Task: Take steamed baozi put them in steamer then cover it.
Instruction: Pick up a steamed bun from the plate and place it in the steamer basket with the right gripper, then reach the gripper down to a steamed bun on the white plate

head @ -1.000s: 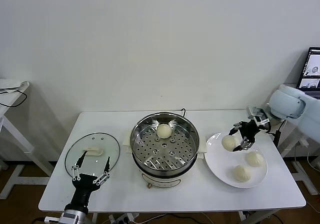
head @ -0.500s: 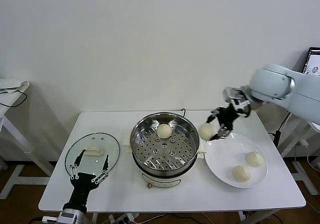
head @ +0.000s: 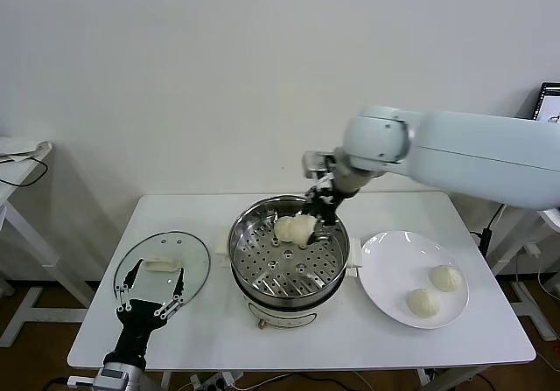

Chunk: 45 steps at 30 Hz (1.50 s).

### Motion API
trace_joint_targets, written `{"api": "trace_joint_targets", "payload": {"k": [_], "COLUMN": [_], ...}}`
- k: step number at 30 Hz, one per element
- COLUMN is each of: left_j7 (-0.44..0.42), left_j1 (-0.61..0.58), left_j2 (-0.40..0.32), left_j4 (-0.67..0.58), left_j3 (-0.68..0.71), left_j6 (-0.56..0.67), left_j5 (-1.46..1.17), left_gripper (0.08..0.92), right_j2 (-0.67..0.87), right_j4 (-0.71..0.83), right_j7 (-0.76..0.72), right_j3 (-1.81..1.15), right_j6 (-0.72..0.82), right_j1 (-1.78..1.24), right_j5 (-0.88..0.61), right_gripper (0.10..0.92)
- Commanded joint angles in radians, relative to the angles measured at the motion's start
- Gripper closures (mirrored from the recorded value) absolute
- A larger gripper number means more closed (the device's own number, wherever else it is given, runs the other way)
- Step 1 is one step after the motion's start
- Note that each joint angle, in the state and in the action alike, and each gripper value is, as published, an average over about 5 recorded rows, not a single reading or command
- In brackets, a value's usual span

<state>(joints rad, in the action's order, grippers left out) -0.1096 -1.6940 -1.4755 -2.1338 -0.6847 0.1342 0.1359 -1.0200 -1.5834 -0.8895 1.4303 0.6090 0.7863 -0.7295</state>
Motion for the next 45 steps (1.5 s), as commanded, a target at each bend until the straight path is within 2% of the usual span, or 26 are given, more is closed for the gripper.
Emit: {"api": "trace_joint_targets", "payload": {"k": [1, 11, 28, 31, 36, 45], "left_j7": [-0.001, -0.003, -0.004, -0.005, -0.004, -0.002], "left_j1": [0.004, 0.017, 0.030, 0.028, 0.020, -0.006], "left_j2": [0.003, 0.007, 0.010, 0.009, 0.009, 0.007], "left_j4": [0.010, 0.026, 0.042, 0.043, 0.037, 0.010], "left_j3": [-0.005, -0.017, -0.016, -0.016, -0.018, -0.014], "left_j6": [0.001, 0.001, 0.001, 0.002, 0.003, 0.008], "left_j5": [-0.001, -0.007, -0.011, -0.010, -0.009, -0.001], "left_gripper": [0.177, 0.177, 0.177, 0.177, 0.177, 0.177], "right_j2": [-0.206, -0.311, -0.327, -0.314, -0.229, 0.133], "right_j4": [0.147, 0.320, 0.338, 0.326, 0.254, 0.081], "right_j7": [0.024, -0.002, -0.022, -0.024, -0.076, -0.298], "right_j3": [-0.030, -0.066, -0.066, -0.072, -0.079, -0.081], "right_j6": [0.062, 0.045, 0.034, 0.026, 0.002, -0.139], "right_j1": [-0.110, -0.221, -0.261, -0.258, -0.200, 0.012], "right_j5": [0.033, 0.100, 0.130, 0.130, 0.134, 0.138], "right_gripper": [0.364, 0.364, 0.356, 0.308, 0.212, 0.203]}}
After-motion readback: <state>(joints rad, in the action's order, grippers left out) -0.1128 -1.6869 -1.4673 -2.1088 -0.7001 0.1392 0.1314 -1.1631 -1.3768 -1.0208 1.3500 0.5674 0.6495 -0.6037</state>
